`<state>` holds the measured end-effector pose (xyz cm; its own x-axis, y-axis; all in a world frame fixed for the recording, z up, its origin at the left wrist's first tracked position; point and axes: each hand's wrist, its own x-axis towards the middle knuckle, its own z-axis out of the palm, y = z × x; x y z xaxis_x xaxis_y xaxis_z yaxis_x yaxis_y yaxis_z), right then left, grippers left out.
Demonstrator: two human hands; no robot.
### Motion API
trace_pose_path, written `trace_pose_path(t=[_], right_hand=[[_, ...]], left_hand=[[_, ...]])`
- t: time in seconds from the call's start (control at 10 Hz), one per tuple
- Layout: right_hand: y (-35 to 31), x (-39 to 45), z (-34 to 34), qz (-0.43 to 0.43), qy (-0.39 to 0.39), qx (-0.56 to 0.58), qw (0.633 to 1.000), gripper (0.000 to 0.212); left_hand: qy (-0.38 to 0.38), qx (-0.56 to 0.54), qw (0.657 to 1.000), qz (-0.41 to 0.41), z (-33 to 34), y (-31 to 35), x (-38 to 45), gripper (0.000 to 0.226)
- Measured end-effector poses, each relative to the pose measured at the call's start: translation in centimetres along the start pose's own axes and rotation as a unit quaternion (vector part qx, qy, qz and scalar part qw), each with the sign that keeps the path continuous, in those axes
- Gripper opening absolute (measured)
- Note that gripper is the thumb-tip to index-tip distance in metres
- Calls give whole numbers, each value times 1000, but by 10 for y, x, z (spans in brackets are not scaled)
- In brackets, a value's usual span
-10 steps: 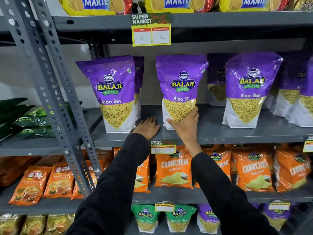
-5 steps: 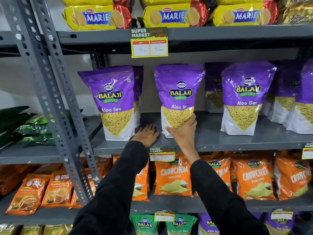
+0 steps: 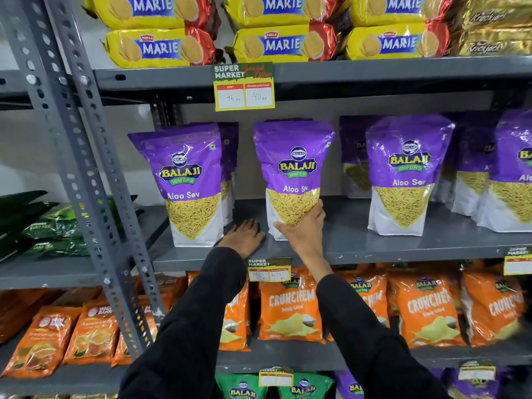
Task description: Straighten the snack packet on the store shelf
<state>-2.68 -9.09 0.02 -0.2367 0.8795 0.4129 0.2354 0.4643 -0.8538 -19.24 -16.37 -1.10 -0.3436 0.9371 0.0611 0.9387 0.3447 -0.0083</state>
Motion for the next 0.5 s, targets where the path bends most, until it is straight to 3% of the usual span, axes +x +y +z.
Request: trace_pose_path(t=[0.4, 0.5], right_hand=[[-3, -5, -6, 9, -10, -5, 1000, 134], [-2, -11, -4, 4, -6, 30, 1000, 147]], left_hand=[[-7, 31, 999, 14, 2, -3, 0, 57], [9, 12, 1000, 14, 2, -1, 2, 58]])
